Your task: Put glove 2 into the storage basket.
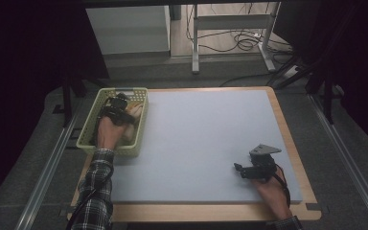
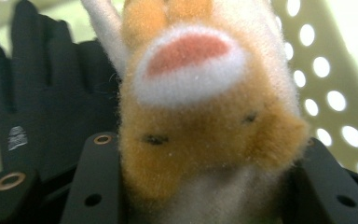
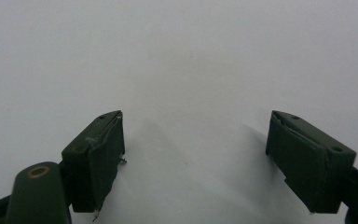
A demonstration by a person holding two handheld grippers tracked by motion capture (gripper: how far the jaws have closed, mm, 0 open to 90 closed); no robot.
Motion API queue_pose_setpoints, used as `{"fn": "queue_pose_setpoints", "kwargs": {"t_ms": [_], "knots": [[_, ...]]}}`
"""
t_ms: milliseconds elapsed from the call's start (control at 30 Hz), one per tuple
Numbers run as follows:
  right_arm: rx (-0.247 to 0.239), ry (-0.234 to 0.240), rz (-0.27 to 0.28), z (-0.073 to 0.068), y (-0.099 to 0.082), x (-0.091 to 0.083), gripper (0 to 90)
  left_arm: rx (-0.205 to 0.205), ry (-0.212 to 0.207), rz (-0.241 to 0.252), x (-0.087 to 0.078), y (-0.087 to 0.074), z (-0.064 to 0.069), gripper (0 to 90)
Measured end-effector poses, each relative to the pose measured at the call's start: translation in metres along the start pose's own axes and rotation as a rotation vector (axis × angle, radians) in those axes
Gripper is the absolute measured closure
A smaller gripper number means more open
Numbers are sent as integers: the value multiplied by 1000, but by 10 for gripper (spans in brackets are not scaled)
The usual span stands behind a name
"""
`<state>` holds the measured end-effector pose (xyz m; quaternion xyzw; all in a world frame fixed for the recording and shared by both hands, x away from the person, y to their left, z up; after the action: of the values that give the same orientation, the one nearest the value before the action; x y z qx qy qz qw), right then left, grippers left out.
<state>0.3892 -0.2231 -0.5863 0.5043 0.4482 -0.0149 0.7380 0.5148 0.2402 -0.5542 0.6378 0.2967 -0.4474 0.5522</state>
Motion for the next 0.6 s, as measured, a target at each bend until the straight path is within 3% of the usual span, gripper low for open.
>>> {"fn": "queue_pose_setpoints", "kwargs": {"t_ms": [167, 267, 333, 400, 500, 600], "knots": [[0, 1, 0, 0, 0, 0, 189, -7, -15, -48, 14, 0, 4, 499], [0, 2, 0, 0, 0, 0, 188, -10, -34, -70, 20, -2, 6, 422], [-1, 2, 0, 0, 0, 0, 187, -27, -44, -69, 22, -3, 3, 373], [0, 2, 0, 0, 0, 0, 187, -54, -49, -63, 23, -4, -1, 262], [-1, 2, 0, 0, 0, 0, 187, -82, -92, -47, 19, -5, -2, 130], [-1, 2, 0, 0, 0, 0, 187, -70, -101, -22, 10, -3, -1, 105]]}}
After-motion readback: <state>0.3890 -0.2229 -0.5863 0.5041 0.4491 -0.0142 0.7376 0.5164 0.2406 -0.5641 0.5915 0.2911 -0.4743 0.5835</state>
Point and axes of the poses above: each handheld gripper's, and its own axes: x roughly forward along the jaws, y roughly out of its top, z roughly to its right, the point moved 8 cm from there along x, roughly forward along the jaws, and after that the axes turned 3 degrees about -x, right-handed, at the moved point
